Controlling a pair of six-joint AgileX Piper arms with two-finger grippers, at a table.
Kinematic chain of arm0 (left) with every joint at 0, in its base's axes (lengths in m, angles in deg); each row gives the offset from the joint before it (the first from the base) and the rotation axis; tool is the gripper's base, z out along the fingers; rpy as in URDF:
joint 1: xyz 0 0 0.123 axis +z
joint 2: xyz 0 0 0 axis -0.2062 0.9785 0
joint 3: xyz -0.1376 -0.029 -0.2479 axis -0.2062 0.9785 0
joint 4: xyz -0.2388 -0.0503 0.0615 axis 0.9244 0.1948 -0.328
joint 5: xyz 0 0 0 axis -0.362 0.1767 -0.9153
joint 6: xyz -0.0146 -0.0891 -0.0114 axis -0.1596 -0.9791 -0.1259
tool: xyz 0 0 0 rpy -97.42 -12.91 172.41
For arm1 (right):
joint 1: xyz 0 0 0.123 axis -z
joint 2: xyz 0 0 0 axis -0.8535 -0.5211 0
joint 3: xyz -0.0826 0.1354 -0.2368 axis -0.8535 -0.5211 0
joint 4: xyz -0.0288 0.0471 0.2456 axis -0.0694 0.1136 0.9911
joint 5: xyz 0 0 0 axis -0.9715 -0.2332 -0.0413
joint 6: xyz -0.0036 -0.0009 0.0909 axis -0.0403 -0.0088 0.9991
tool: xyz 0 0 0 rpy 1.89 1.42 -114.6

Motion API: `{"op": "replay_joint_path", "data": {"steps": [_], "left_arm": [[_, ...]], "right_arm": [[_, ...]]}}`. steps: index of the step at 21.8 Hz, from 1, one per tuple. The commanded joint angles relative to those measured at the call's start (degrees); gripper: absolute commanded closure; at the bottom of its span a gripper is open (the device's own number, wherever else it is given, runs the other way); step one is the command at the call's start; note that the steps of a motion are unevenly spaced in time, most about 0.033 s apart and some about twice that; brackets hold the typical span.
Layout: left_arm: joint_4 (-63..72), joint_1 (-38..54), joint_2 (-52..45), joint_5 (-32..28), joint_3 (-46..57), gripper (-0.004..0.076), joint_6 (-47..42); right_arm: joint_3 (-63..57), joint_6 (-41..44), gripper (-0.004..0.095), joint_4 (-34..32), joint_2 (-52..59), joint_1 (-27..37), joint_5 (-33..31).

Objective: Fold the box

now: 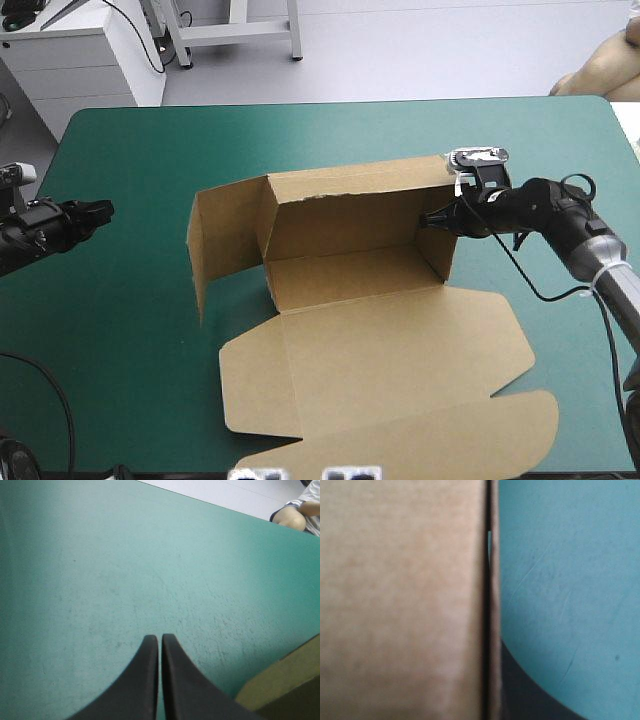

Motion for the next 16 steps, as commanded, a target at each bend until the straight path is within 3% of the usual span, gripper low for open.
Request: {"op": "replay_joint_path", "data": {"steps": [1, 3, 7, 16], "left_arm": [[4.14, 0.2, -1.64, -0.49, -1.22, 0.0717, 0.37], [4.14, 0.2, -1.54, -0.49, -1.22, 0.0717, 0.37], [4.55, 0.2, -1.54, -0.24, -1.22, 0.0717, 0.37], [4.55, 0.2, -1.54, -0.07, -1.22, 0.0717, 0.37]], "right_arm": [[7.58, 8.53, 0.092, -4.62, 1.62, -0.04, -10.99], [10.23, 13.18, 0.092, -8.2, 1.62, -0.04, -15.82], [19.1, 16.65, 0.092, -11.71, 1.62, -0.04, -34.57], [20.15, 17.58, 0.092, -13.95, -3.2, -0.04, -34.39]]}}
